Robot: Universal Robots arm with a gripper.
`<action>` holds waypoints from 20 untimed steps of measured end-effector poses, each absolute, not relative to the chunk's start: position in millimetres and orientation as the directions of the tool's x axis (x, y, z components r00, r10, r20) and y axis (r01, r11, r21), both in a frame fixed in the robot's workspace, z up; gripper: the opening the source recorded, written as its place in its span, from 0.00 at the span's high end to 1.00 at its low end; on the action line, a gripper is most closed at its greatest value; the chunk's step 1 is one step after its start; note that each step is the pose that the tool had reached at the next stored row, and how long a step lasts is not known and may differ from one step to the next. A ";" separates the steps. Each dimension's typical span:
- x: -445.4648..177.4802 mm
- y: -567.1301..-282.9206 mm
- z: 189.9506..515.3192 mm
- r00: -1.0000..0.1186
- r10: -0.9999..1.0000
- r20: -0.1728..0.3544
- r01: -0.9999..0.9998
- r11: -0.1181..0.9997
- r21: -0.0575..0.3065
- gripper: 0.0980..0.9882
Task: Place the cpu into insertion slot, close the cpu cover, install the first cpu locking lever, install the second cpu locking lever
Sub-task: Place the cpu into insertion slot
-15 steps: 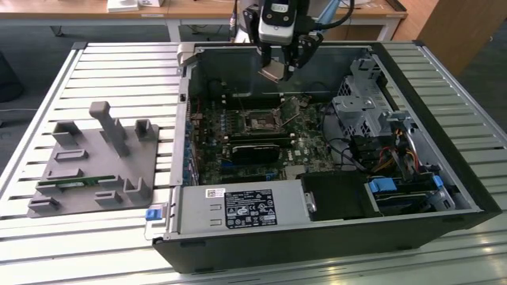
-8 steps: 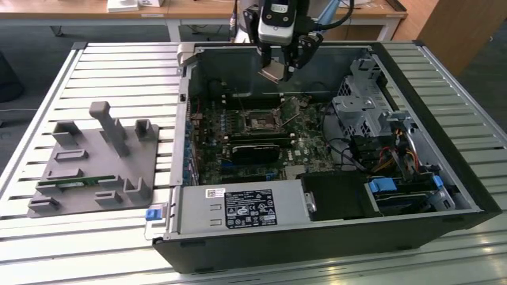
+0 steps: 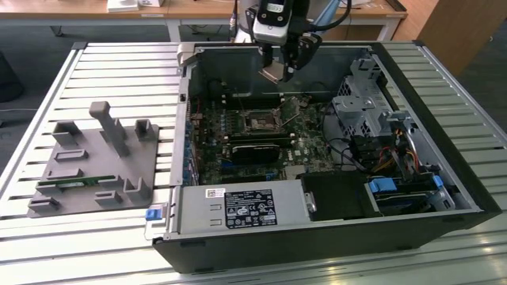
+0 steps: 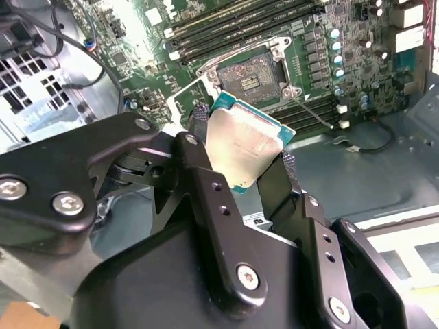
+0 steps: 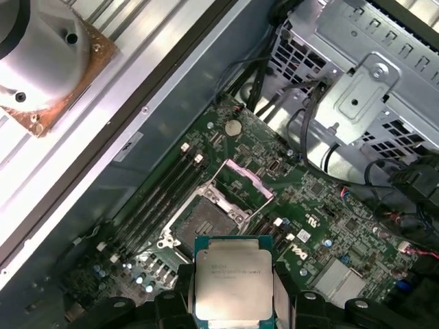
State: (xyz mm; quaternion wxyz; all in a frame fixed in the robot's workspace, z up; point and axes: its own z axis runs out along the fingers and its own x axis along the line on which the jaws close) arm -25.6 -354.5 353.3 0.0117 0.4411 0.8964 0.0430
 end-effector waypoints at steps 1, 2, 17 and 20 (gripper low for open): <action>-25.6 -354.5 353.2 -0.602 0.798 0.017 0.796 0.598 0.087 0.50; -25.6 -354.5 353.1 -0.593 0.805 0.017 0.803 0.589 0.087 0.50; -25.6 -354.4 352.1 -0.434 0.901 0.016 0.898 0.431 0.087 0.50; -25.6 -354.4 352.0 -0.395 0.919 0.016 0.916 0.392 0.087 0.50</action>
